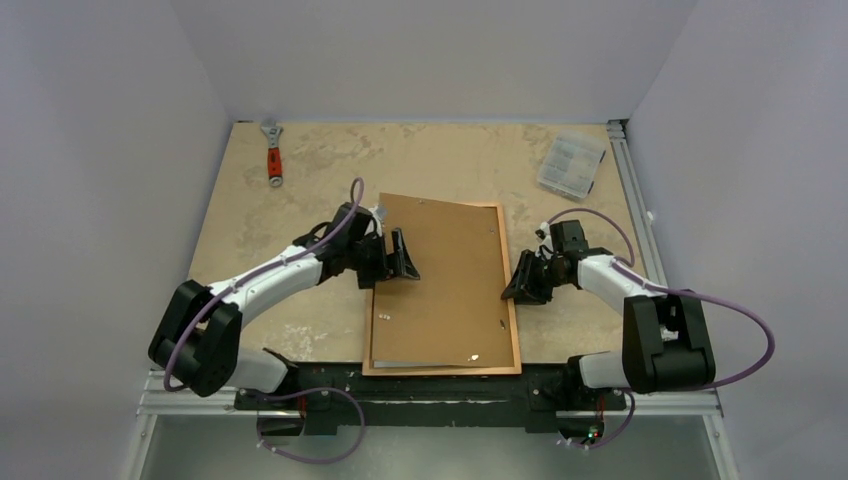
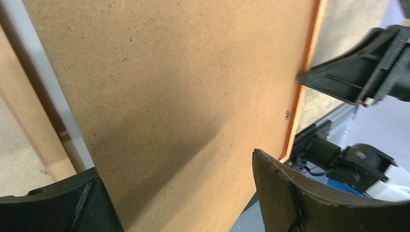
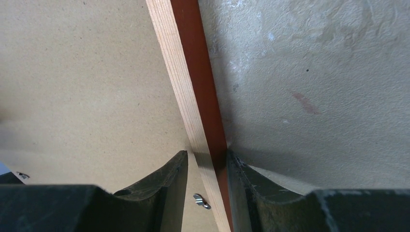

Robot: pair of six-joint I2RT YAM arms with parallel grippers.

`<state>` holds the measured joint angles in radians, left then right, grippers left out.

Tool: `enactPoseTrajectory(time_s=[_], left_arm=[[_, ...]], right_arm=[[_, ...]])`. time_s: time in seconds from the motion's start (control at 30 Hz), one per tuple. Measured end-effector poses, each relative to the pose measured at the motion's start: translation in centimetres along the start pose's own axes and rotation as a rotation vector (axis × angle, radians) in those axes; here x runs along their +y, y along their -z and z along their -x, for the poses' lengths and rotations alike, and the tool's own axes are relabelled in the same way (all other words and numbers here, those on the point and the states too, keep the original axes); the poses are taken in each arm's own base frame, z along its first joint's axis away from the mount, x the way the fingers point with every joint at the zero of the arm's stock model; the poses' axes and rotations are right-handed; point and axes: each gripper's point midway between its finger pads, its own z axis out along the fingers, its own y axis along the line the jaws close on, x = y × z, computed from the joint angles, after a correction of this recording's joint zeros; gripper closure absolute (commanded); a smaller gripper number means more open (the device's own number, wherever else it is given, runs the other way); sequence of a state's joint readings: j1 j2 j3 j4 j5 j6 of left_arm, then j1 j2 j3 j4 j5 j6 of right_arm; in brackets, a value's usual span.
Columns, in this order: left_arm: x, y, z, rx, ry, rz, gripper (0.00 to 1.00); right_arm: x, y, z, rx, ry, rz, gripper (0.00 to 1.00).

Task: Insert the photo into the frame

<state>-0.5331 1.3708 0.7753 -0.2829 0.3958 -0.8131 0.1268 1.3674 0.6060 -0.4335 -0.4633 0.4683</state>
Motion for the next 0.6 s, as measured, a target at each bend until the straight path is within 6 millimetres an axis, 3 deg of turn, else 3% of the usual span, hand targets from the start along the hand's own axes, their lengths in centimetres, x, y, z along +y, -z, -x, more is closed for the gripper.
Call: enactPoseTrajectory(time_s=[0.17, 0.4, 0.6], left_arm=[[1.2, -0.5, -0.5, 0.039, -0.051, 0.180, 0.05], [2.5, -0.5, -0.5, 0.065, -0.170, 0.503, 0.00], [3.2, 0.6, 0.1, 0.029, -0.283, 0.715, 0.00]], right_arm=[[0.0, 0.0, 0.0, -0.001, 0.000, 0.001, 0.64], [0.0, 0.0, 0.0, -0.002, 0.000, 0.003, 0.59], [0.4, 0.2, 0.1, -0.012, 0.009, 0.017, 0.44]])
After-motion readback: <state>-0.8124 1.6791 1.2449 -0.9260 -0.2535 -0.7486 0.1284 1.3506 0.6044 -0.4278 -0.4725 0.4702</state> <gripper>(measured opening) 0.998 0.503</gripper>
